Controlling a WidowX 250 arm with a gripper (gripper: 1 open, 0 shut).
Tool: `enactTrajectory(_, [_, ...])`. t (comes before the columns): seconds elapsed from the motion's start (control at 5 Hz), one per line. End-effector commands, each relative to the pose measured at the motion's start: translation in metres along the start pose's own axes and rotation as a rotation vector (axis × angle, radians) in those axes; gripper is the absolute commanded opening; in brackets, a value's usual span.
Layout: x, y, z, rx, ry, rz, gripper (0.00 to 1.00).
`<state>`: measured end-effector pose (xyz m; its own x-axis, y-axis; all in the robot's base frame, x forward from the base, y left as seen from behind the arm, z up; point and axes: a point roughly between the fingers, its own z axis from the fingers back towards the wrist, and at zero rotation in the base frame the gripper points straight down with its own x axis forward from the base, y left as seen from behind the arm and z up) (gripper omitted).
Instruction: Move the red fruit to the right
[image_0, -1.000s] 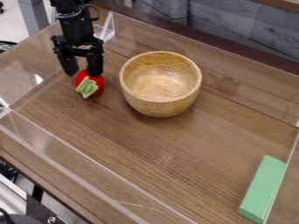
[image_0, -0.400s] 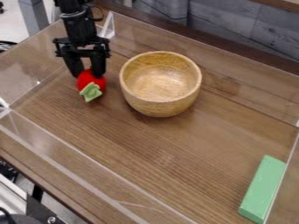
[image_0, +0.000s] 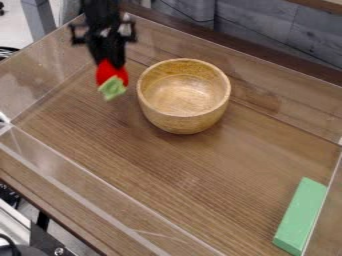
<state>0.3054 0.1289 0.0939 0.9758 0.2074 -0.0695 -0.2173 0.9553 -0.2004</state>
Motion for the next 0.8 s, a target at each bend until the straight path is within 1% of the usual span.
enactTrajectory(0.0, [0.005, -0.044, 0.043, -0.024, -0.07, -0.062, 0.0])
enactTrajectory(0.2, [0.004, -0.076, 0.044, -0.037, -0.053, -0.154, 0.0])
enactTrajectory(0.4, [-0.001, -0.105, 0.044, -0.052, -0.034, -0.243, 0.0])
enactTrajectory(0.6, [-0.006, -0.137, 0.05, -0.068, -0.023, -0.299, 0.0])
